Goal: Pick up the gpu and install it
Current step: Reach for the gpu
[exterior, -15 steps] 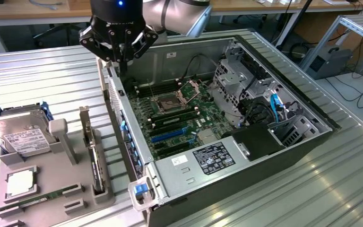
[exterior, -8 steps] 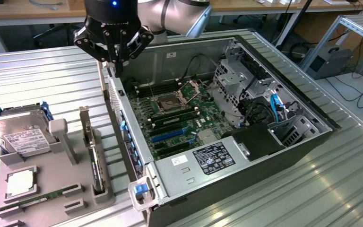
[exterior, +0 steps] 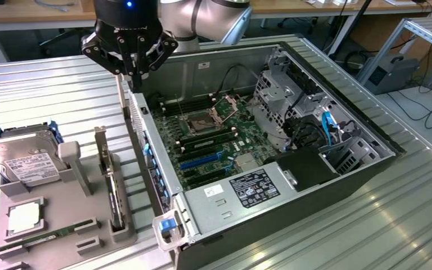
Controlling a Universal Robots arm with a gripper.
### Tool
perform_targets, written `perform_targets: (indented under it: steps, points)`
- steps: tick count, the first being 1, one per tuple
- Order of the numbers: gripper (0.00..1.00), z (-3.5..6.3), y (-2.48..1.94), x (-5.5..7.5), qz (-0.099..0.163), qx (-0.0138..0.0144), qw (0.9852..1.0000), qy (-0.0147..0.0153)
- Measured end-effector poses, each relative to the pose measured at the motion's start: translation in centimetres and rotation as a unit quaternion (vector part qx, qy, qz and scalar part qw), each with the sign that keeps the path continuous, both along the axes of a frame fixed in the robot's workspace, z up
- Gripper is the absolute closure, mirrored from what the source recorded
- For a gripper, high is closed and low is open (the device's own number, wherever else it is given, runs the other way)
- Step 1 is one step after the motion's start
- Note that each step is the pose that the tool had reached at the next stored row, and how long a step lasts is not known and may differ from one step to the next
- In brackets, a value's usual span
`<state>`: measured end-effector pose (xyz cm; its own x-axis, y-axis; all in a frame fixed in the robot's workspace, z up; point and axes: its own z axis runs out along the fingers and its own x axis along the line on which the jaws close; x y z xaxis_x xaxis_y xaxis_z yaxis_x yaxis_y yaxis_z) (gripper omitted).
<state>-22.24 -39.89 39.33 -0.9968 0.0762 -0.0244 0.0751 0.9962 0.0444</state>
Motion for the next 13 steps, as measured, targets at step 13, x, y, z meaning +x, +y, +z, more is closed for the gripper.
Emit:
perform_targets:
  steps: [13]
  points:
    - [0.89, 0.0, 0.0, -2.1, 0.0, 0.0, 1.0, 0.0]
